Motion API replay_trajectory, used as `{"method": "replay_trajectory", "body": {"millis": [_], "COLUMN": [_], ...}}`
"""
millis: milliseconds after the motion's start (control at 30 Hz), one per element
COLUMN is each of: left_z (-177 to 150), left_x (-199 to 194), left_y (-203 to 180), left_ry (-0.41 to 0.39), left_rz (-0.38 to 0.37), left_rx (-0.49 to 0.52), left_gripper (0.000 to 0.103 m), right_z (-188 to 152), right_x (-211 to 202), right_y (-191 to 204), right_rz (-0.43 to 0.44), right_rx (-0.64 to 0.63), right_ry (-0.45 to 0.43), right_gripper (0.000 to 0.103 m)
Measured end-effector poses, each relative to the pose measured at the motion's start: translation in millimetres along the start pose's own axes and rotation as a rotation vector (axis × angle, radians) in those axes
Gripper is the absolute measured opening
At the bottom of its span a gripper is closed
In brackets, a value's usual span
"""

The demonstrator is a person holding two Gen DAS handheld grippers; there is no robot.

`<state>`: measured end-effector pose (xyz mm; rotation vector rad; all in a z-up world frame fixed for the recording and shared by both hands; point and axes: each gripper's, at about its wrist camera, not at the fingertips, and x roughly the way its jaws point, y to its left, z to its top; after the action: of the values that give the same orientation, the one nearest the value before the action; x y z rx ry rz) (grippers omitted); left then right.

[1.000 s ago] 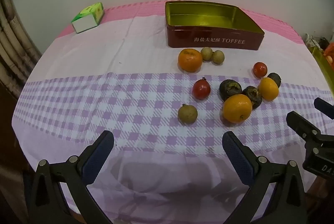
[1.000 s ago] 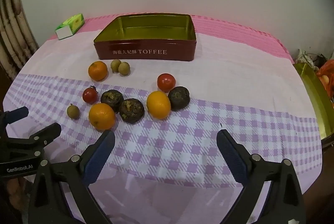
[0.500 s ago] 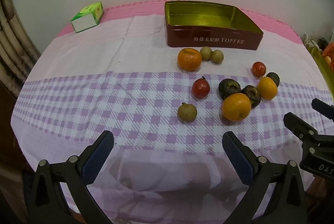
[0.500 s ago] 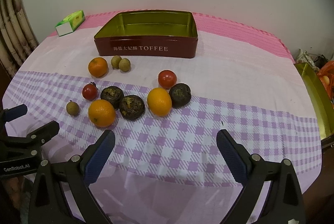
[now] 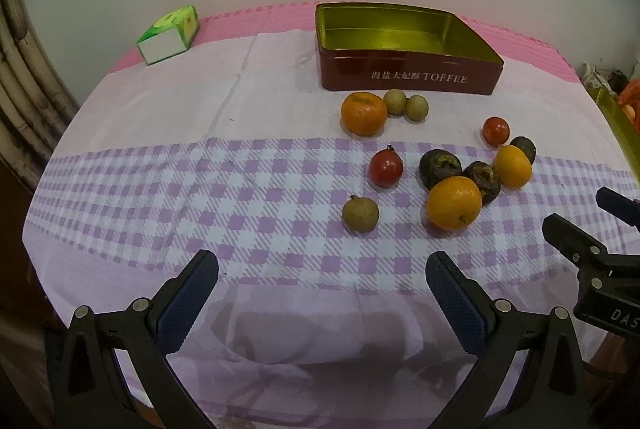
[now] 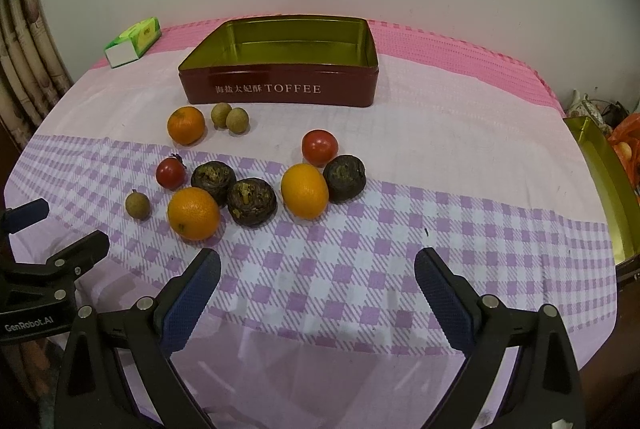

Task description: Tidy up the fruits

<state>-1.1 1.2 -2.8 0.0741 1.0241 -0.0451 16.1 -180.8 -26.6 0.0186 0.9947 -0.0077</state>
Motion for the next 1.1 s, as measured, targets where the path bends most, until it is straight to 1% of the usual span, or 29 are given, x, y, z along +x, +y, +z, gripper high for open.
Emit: {"method": "replay_trajectory", "body": {"millis": [167,367,500,700,1100], "left_z": [0,-2,-1,-2,-2], "left_x": [3,6,9,10,13], "left_y": [1,2,6,9,9], "left_ry": [0.018,0.030,0.046,0.053,0.053], "left_rz": [-0.010,0.010,0.013,0.014,0.015], "left_rx": [0.005,0.002,-0.018,-0.026,-0.026], "left_gripper": [0.103,0.103,0.103,0.103,0.103], "right_z": [-1,-2,-3,-2,-3], "right_x": [0,1,2,4,5], "right_y": [1,0,0,-1,0], "right_rz": [-0.003,0.002,0.005,0.010,0.015], "right_rx": [0.000,0.004,0.006,0.013,0.015], "right_ry": [0.000,0.004,0.010,0.024,0.029], "right_gripper": [0.095,0.094,0.091,0.091,0.085]}}
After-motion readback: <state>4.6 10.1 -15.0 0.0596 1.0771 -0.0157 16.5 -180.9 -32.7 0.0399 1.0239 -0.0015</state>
